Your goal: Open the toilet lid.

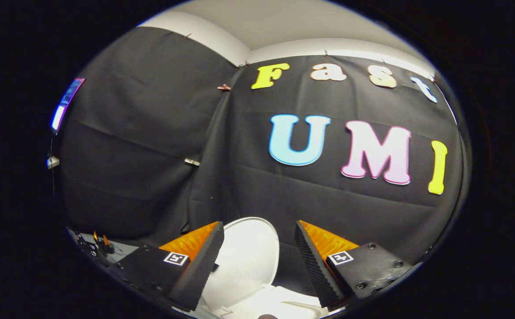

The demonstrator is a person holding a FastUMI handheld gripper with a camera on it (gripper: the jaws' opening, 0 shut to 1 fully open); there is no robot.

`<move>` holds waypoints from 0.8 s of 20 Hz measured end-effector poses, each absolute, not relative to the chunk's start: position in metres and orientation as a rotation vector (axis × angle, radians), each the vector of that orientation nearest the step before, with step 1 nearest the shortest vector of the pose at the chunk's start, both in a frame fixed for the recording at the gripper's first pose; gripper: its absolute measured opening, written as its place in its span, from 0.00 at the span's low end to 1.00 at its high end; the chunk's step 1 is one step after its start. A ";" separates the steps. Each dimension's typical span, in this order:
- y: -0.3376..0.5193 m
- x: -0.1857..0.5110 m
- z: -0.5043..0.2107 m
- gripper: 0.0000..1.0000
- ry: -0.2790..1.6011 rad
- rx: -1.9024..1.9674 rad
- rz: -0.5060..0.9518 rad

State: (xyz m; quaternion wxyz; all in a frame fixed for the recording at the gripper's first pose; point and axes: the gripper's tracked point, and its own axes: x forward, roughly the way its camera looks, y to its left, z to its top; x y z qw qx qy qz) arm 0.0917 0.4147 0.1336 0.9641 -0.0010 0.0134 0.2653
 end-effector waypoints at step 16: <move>0.055 0.091 0.026 0.98 0.108 0.028 0.001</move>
